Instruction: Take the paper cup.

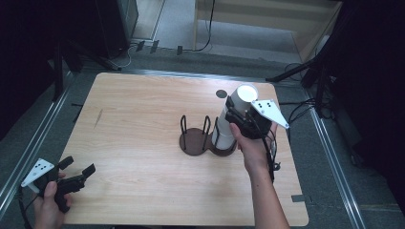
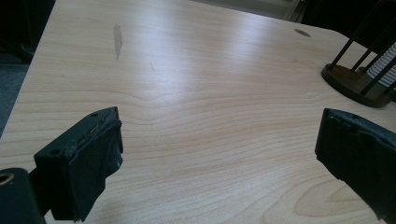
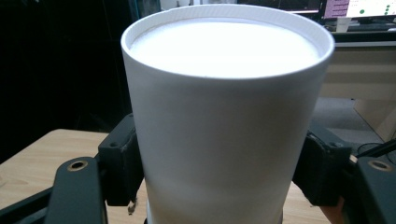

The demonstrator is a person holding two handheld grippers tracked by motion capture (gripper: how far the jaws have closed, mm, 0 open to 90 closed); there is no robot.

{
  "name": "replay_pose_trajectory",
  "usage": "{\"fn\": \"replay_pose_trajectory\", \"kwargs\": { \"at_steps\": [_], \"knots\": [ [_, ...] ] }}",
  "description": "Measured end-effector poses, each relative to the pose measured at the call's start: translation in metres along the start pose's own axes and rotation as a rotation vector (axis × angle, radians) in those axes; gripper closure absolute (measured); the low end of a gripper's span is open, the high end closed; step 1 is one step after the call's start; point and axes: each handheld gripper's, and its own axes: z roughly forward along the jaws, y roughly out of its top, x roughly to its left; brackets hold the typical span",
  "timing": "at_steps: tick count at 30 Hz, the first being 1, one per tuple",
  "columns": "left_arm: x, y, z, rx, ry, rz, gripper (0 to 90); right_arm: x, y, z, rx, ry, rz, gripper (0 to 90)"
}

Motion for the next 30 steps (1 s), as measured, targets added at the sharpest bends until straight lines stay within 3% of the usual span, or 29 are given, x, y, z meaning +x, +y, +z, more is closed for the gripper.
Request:
{"fn": "replay_pose_trajectory", "kwargs": {
  "at_steps": [7,10,17,19,20,23,27,30],
  "knots": [
    [-0.001,0.000,-0.002,-0.024,-0.038,0.016,1.4,-0.008,0.008,-0.016,-0.025,-0.018,0.003,28.0],
    [0.000,-0.001,-0.003,-0.039,-0.078,0.016,1.4,-0.012,0.010,-0.026,-0.036,-0.023,0.004,28.0],
    [-0.001,0.002,0.000,-0.019,-0.046,0.019,1.5,-0.026,0.001,-0.045,-0.024,-0.034,0.011,28.0],
    [-0.002,0.003,0.000,-0.025,-0.027,0.024,9.3,-0.029,-0.003,-0.049,-0.020,-0.036,0.023,28.1],
    [-0.005,0.005,0.002,-0.018,0.036,0.036,14.5,-0.033,-0.008,-0.053,-0.011,-0.038,0.021,28.1],
    [-0.008,0.006,0.003,-0.012,0.042,0.046,14.7,-0.035,-0.015,-0.057,0.001,-0.044,0.014,28.1],
    [-0.016,0.013,0.002,0.015,0.007,0.047,11.8,-0.037,-0.028,-0.062,0.025,-0.056,0.003,28.0],
    [-0.025,0.017,0.003,0.028,-0.046,0.057,0.8,-0.040,-0.040,-0.068,0.044,-0.061,0.013,28.0]
  ]
}}
